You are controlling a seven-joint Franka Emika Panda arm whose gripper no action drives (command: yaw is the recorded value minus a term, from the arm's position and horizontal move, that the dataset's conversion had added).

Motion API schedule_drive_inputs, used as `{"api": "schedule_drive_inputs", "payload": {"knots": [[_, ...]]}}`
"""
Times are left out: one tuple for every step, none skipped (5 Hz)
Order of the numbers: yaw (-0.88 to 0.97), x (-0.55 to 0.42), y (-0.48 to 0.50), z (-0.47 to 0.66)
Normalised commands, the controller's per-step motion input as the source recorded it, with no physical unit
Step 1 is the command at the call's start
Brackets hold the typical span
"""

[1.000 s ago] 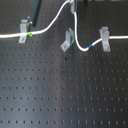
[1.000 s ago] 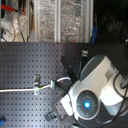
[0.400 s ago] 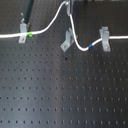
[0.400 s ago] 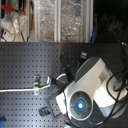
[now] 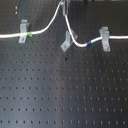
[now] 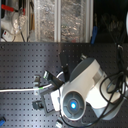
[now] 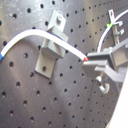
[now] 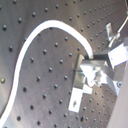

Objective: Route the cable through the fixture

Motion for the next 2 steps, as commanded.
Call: {"api": "schedule_drive_inputs", "payload": {"knots": [[0.00, -0.198, -0.046, 0.42], [0.00, -0.016, -0.006, 0.01]]}}
